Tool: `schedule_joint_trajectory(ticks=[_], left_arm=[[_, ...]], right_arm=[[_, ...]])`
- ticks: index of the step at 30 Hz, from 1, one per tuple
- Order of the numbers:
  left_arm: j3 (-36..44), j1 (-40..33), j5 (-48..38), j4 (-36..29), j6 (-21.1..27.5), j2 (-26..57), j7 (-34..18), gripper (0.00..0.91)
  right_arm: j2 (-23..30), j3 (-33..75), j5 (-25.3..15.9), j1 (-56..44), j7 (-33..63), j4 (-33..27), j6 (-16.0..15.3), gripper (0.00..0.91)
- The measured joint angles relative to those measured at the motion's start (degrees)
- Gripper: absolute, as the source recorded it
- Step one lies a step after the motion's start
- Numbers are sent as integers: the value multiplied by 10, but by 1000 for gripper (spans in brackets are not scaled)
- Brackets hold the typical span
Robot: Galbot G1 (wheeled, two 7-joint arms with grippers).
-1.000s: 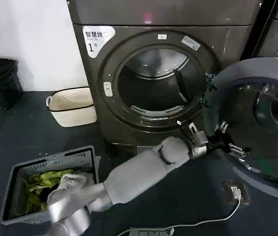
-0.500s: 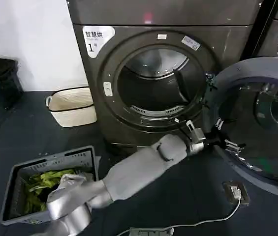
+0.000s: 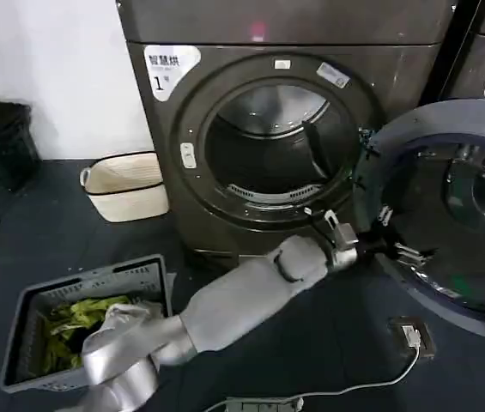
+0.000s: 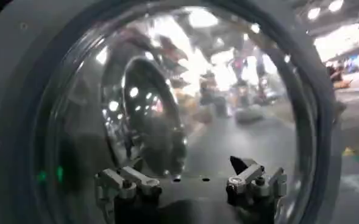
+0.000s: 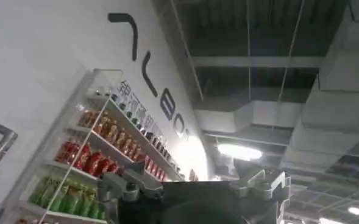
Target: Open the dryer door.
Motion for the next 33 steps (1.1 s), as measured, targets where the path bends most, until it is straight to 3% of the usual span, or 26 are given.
schedule_joint_trajectory(ticks=[12,25,29,33], left_arm=[[15,5,-72,-79,-37,1,5,907],[15,10,-89,-166,-49,126,9,907],[23,2,-74,-204,-32,165,15,907],[34,-10,-53,-241,-48,219,3,907]], right_arm=[[-6,-22,1,19,-2,1,0,907],[-11,-27,0,23,-3,6,-1,907],[-11,-26,-2,24,-7,5,0,907],[-10,-27,-3,26,-7,8,1,907]])
